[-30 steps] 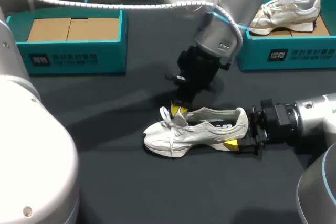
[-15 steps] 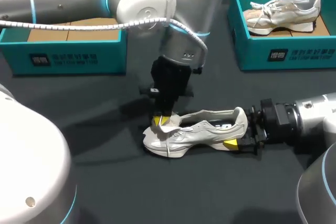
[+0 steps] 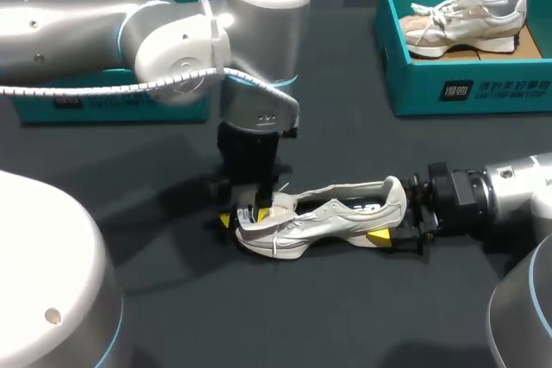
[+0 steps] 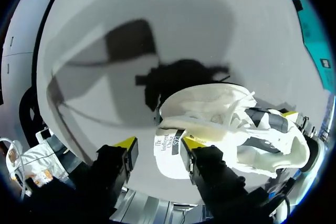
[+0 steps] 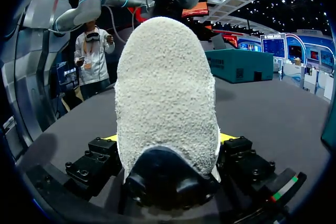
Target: Take the shoe out of the shoebox, open the shoe tongue, remove and reinsert the insole, then place the shoe into the shoebox
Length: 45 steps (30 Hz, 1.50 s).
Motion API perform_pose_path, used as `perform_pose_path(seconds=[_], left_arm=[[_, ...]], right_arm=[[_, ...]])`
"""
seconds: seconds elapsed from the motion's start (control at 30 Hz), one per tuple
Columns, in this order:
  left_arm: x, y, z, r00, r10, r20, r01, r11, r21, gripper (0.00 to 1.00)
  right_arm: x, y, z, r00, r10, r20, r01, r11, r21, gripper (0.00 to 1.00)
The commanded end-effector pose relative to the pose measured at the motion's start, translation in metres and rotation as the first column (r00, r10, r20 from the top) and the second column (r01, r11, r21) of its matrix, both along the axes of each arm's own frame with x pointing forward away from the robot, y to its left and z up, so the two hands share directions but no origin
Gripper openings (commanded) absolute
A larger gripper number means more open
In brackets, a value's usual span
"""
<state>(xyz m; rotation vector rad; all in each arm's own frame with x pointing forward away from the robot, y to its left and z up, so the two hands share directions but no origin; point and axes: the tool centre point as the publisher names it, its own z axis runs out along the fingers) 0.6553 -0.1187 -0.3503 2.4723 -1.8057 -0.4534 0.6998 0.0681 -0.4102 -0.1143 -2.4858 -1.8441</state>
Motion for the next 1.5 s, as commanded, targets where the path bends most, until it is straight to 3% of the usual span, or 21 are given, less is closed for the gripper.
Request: perform_pose_path(seconds=[0.03, 0.17, 0.4, 0.53, 0.73, 0.8, 0.83, 0.87, 0.9, 0.93, 0.97, 1.0, 1.03, 1.47, 1.5], left_arm=[[-0.012, 0.008, 0.001, 0.998, 0.019, 0.061, -0.016, 0.999, -0.052, 0.85], [-0.014, 0.011, 0.007, 0.997, 0.005, 0.078, -0.002, 0.999, -0.040, 0.89], [-0.013, 0.000, 0.053, 0.990, -0.048, 0.129, 0.067, 0.987, -0.147, 0.85], [-0.010, -0.018, 0.082, 0.982, -0.104, 0.158, 0.138, 0.965, -0.221, 0.84], [-0.005, -0.050, 0.107, 0.949, -0.244, 0.198, 0.294, 0.914, -0.281, 0.88], [-0.004, -0.059, 0.114, 0.924, -0.318, 0.213, 0.371, 0.881, -0.295, 0.78], [-0.004, -0.063, 0.118, 0.905, -0.367, 0.216, 0.419, 0.856, -0.302, 0.67], [-0.004, -0.067, 0.122, 0.890, -0.395, 0.227, 0.451, 0.835, -0.316, 0.48], [-0.004, -0.071, 0.126, 0.865, -0.445, 0.230, 0.500, 0.803, -0.325, 0.35], [-0.004, -0.073, 0.131, 0.826, -0.514, 0.232, 0.564, 0.756, -0.332, 0.11], [-0.004, -0.075, 0.135, 0.782, -0.582, 0.224, 0.622, 0.712, -0.324, 0.00], [-0.003, -0.075, 0.139, 0.673, -0.715, 0.191, 0.734, 0.614, -0.289, 0.00], [-0.002, -0.072, 0.143, 0.625, -0.751, 0.213, 0.771, 0.552, -0.319, 0.00], [-0.002, -0.072, 0.143, 0.625, -0.751, 0.213, 0.771, 0.552, -0.319, 0.00], [-0.002, -0.075, 0.145, 0.595, -0.767, 0.239, 0.795, 0.520, -0.313, 0.00]], right_arm=[[-0.001, -0.001, -0.001, 1.000, 0.000, -0.001, 0.000, 1.000, -0.003, 0.00], [-0.001, -0.001, -0.001, 1.000, 0.000, -0.001, 0.000, 1.000, -0.003, 0.00], [-0.001, -0.001, -0.001, 1.000, 0.000, -0.001, 0.000, 1.000, -0.003, 0.00], [-0.001, -0.001, -0.001, 1.000, 0.000, -0.001, 0.000, 1.000, -0.003, 0.00], [-0.001, -0.001, -0.001, 1.000, 0.000, -0.001, 0.000, 1.000, -0.003, 0.00], [-0.001, -0.001, -0.001, 1.000, 0.000, -0.001, 0.000, 1.000, -0.003, 0.00], [-0.001, -0.001, -0.001, 1.000, 0.000, -0.001, 0.000, 1.000, -0.003, 0.00], [-0.001, -0.001, -0.001, 1.000, 0.000, -0.001, 0.000, 1.000, -0.003, 0.00], [-0.001, -0.001, -0.001, 1.000, 0.000, -0.001, 0.000, 1.000, -0.003, 0.00], [-0.001, -0.001, -0.001, 1.000, 0.000, -0.001, 0.000, 1.000, -0.003, 0.00], [-0.001, -0.001, -0.001, 1.000, 0.000, -0.001, 0.000, 1.000, -0.003, 0.00], [-0.001, -0.001, -0.001, 1.000, 0.000, -0.001, 0.000, 1.000, -0.003, 0.00], [-0.001, -0.001, -0.001, 1.000, 0.000, -0.001, 0.000, 1.000, -0.003, 0.00], [-0.001, -0.001, -0.001, 1.000, 0.000, -0.001, 0.000, 1.000, -0.003, 0.00], [-0.001, -0.001, -0.001, 1.000, 0.000, -0.001, 0.000, 1.000, -0.003, 0.00]])
